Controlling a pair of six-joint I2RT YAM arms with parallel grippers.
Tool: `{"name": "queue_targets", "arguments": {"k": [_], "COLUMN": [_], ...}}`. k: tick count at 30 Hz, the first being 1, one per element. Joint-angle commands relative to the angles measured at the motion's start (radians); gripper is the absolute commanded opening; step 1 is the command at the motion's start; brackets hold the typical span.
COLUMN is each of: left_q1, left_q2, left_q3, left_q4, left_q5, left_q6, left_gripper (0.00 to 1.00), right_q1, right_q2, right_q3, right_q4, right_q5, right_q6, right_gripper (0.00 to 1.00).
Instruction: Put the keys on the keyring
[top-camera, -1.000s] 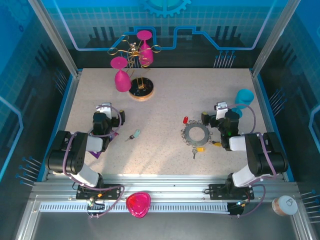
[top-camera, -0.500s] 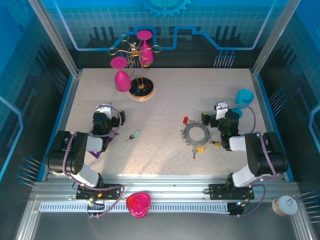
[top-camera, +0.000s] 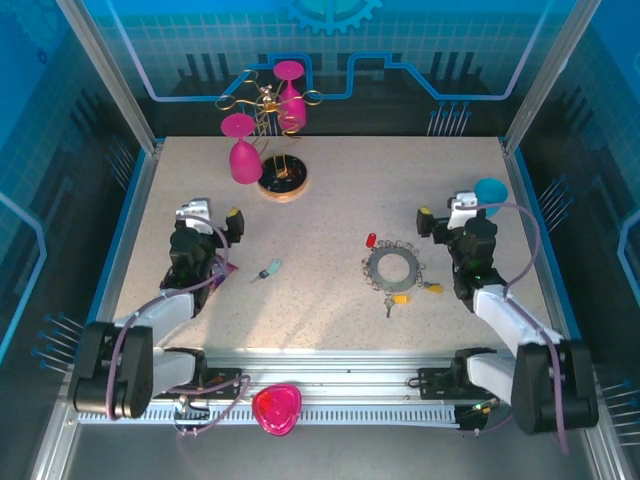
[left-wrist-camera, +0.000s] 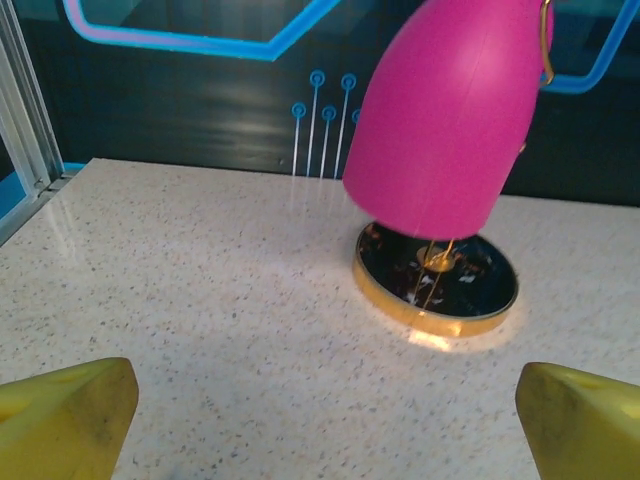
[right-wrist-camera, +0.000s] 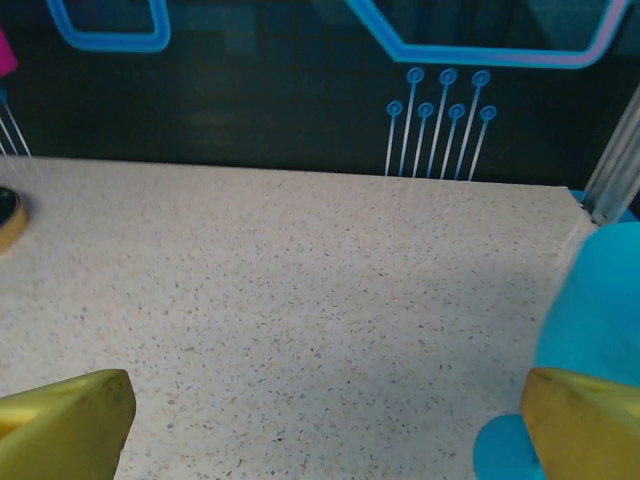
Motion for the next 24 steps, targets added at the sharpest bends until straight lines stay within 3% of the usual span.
{"name": "queue_targets", "arguments": {"k": [1,6,12,17,24], "left_q1": [-0.008,-0.107,-0.391,-0.618,-0.823], "left_q2": [-0.064,-0.114,-0.082,0.029,0.252], "left_q3": [0.07,0.13,0.202,0.287,0.393], "left_q4": [-0.191,-0.336,-0.49,-0.624,-0.63], "left_q5": [0.089,0.164,0.126,0.101,0.102], "left_q6": [-0.099,-0.203,-0.252,-0.366,-0.553], "left_gripper": [0.96,0.91,0.87,0.82,0.65], "right_q1": [-0.007,-0.007,-0.004,0.003,0.015], "right_q2": [-0.109,-0.224,-0.233,-0.239,-0.302], "right_q3": [0.018,0.043,0.112,0.146,0.147], "right_q4": [-0.248,-0.476,-0.769,-0.901,-0.951], "right_q5": [0.02,-0.102,-0.214,-0.279,-0.254], "right_q6": [0.123,0.275,0.414,0.443,0.465], "right_gripper": [1.0,0.94,0.88,0.87,0.77]}}
